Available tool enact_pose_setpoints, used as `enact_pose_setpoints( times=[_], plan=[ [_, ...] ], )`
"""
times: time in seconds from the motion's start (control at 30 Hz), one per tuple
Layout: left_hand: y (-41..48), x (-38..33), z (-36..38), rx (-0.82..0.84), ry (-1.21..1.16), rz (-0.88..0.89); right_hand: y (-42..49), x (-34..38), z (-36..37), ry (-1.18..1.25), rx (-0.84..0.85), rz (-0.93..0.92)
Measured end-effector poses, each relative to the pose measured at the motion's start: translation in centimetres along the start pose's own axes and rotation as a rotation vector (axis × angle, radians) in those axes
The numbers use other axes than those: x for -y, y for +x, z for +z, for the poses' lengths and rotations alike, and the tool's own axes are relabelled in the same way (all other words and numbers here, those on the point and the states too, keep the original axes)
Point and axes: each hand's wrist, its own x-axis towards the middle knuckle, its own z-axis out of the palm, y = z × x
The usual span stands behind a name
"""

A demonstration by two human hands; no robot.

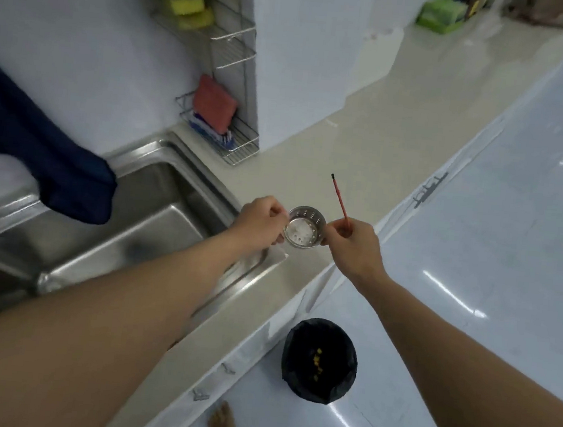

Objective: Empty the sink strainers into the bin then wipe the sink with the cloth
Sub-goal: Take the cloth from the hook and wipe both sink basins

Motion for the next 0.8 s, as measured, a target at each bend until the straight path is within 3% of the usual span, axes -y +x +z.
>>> enact_pose_setpoints(
  times=[0.17,0.37,0.8],
  plan=[
    [-1.5,6.6,-8.6,-0.14,0.004,-0.097,0.0,4.6,8.6,-0.141,0.223,-0.086],
    [-3.4,15.8,-14.1,-0.188,-0.022,-0.25,-0.7,5.8,19.3,-0.331,0.402,-0.143],
    [-3.9,31.3,-13.6,-0.061,0.209,-0.457,0.9,-0.6,34.3,-0.816,0.713,-0.019]
  ],
)
